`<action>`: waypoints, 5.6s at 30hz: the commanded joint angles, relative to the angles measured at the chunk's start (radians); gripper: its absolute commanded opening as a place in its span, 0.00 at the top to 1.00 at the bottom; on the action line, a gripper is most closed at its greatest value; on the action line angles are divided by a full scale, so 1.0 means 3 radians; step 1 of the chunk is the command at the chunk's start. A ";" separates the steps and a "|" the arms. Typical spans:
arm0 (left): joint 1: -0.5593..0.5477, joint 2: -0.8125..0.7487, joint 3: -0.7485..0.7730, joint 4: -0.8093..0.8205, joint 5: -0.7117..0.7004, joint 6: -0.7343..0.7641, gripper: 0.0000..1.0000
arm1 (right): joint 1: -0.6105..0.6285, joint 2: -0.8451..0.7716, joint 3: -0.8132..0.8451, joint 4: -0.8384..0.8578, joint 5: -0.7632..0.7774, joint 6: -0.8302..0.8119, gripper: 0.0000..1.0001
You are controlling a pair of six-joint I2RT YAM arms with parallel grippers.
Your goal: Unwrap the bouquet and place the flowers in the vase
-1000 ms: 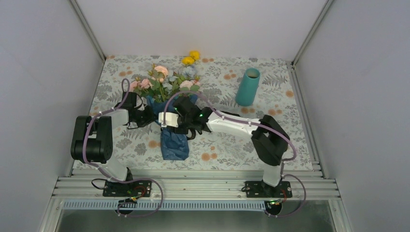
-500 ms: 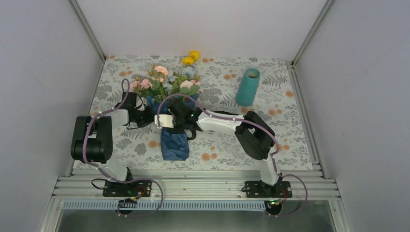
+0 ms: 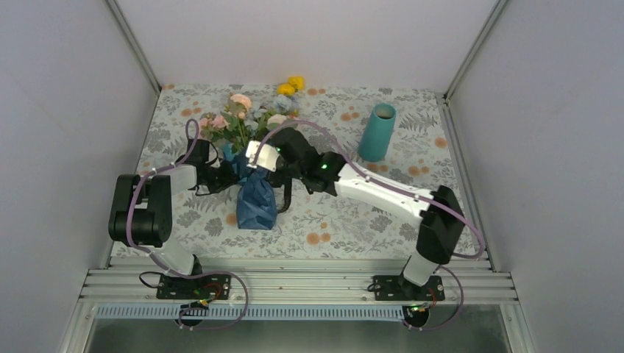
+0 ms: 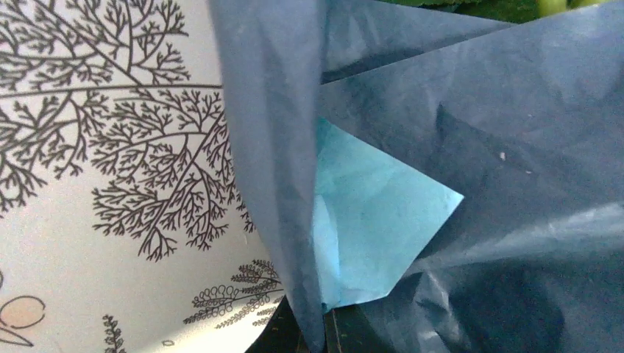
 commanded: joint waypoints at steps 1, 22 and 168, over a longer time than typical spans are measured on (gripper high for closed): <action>0.0012 0.0042 0.0039 -0.0061 -0.0305 0.0001 0.98 | -0.0020 -0.0436 0.0435 -0.0310 0.0543 0.0599 0.96; -0.0012 -0.0152 0.0166 -0.0092 -0.0235 0.0033 0.98 | 0.0021 -0.0272 0.0017 -0.0359 0.0076 0.0516 0.96; -0.0910 -0.1323 0.1217 -0.1411 -0.0726 0.0442 0.55 | -0.0779 -0.1449 -0.0006 0.0811 -0.0533 0.1829 0.96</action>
